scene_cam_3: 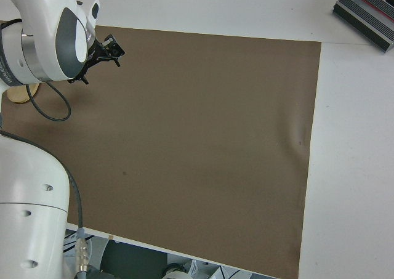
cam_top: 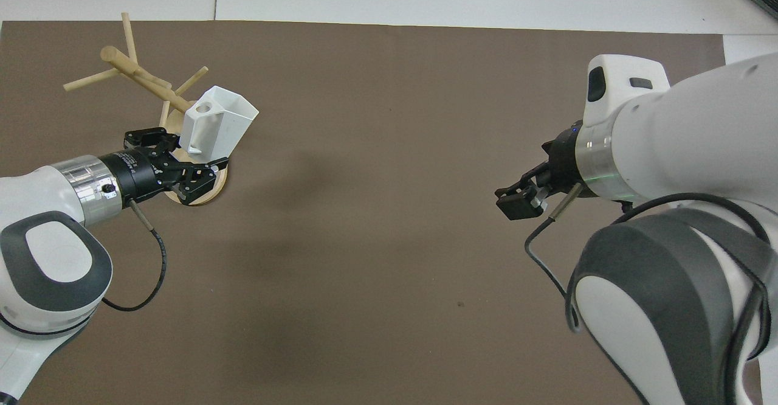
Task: Hang cup on rack
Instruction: 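Move the cup onto a rack peg while the right gripper withdraws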
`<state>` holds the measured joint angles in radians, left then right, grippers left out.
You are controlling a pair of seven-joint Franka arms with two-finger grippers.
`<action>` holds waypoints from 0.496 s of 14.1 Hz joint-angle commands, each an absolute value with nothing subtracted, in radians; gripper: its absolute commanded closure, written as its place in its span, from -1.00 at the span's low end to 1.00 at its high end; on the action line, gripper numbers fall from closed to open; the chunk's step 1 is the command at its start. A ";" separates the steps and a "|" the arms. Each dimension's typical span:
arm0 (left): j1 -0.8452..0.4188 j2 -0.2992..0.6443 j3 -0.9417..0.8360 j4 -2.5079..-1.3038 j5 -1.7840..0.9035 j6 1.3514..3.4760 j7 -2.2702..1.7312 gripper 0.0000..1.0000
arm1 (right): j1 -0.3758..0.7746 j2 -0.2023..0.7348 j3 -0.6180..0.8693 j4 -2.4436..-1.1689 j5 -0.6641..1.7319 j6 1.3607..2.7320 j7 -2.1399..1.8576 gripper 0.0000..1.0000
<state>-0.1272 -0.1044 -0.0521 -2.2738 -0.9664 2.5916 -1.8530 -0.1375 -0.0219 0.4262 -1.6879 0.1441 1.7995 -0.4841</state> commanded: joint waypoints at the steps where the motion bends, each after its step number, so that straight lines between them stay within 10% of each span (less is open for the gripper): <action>1: -0.140 -0.086 -0.044 -2.250 -0.962 2.641 -1.900 1.00 | -0.144 -0.028 0.382 -1.678 0.118 1.773 -0.577 -1.00; 7: -0.140 -0.043 -0.044 -2.217 -0.966 2.709 -1.934 1.00 | -0.144 -0.043 0.236 -1.680 0.117 1.766 -0.737 -1.00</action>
